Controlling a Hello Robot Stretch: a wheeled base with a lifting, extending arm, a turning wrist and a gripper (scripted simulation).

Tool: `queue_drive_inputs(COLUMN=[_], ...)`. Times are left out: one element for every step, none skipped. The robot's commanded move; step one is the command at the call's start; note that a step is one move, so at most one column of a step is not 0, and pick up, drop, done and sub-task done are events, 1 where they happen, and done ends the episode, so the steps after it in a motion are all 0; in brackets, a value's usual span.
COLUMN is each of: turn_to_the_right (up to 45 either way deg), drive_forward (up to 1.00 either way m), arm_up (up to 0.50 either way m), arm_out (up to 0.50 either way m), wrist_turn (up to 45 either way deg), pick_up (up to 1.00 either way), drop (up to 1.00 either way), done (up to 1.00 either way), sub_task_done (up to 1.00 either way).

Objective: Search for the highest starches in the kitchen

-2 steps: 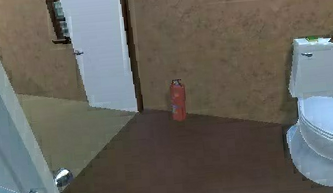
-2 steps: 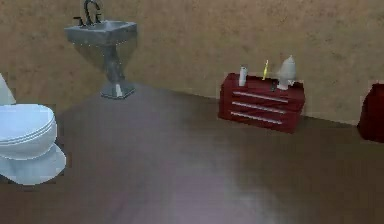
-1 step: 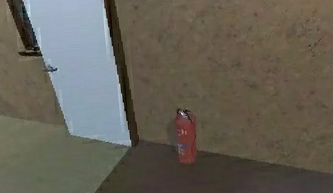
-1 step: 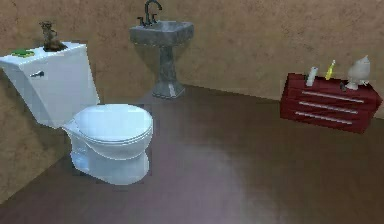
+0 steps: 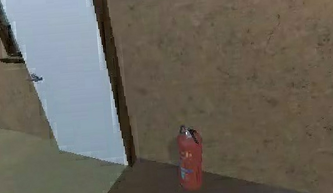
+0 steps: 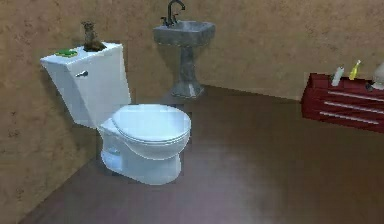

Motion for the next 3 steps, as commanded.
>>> queue_drive_inputs(turn_to_the_right=[-45.0, -9.0, 0.0], drive_forward=[0.00, 0.00, 1.00], arm_up=[0.00, 0.00, 0.00], arm_out=[0.00, 0.00, 0.00], wrist_turn=[0.0, 0.0, 0.0], pick_up=[0.00, 0.00, 0.00], drop=[0.00, 0.00, 0.00], done=[0.00, 0.00, 0.00], sub_task_done=[0.00, 0.00, 0.00])
